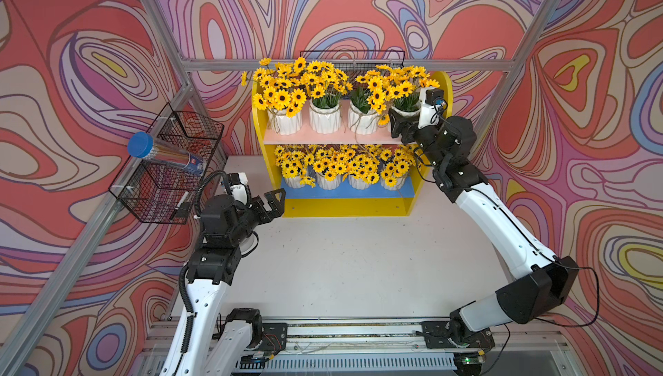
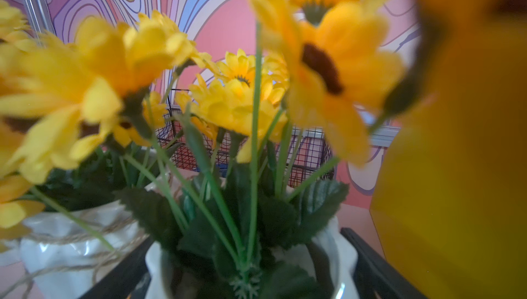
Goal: Take the sunflower pots off the shelves
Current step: Pick up the sunflower pot from the shelf.
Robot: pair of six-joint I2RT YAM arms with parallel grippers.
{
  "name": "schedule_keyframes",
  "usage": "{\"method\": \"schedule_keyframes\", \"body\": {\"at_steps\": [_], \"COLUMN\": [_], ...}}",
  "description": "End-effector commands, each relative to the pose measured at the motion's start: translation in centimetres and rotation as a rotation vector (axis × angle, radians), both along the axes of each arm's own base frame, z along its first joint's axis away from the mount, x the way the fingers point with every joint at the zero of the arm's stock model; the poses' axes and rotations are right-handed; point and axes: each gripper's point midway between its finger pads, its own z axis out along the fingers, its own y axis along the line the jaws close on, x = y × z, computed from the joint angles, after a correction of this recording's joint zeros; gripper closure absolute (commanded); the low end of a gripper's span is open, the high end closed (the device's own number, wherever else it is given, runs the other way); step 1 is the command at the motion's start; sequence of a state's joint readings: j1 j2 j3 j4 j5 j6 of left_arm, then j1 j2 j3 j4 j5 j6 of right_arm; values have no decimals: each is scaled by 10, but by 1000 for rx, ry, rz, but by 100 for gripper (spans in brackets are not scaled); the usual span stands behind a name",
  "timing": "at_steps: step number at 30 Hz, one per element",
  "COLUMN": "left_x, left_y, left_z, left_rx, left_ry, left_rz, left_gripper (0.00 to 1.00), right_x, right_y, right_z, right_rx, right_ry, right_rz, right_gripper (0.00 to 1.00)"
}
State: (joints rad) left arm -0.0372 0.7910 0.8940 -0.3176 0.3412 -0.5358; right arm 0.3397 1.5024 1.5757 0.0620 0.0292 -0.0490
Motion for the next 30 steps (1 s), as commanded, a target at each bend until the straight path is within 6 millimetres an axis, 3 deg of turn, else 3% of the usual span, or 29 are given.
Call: {"method": "schedule_keyframes", "body": {"at_steps": [1, 14, 30], "left_x": [2, 3, 4], "left_y": [-1, -2, -4], "left_z": [1, 0, 1], "left_rx": [-20, -25, -31], "left_ry": [-6, -4, -5], "left_rz": [-4, -11, -22], "left_gripper": [0, 0, 0], "right_x": [-20, -28, -40], "right_y": [-8, -15, -19], "right_z": [30, 39, 47], "right_rx": [6, -1, 18], "right_ry": [-66, -91, -126], "right_rz": [-11, -35, -36], "right_gripper": [79, 81, 90]}}
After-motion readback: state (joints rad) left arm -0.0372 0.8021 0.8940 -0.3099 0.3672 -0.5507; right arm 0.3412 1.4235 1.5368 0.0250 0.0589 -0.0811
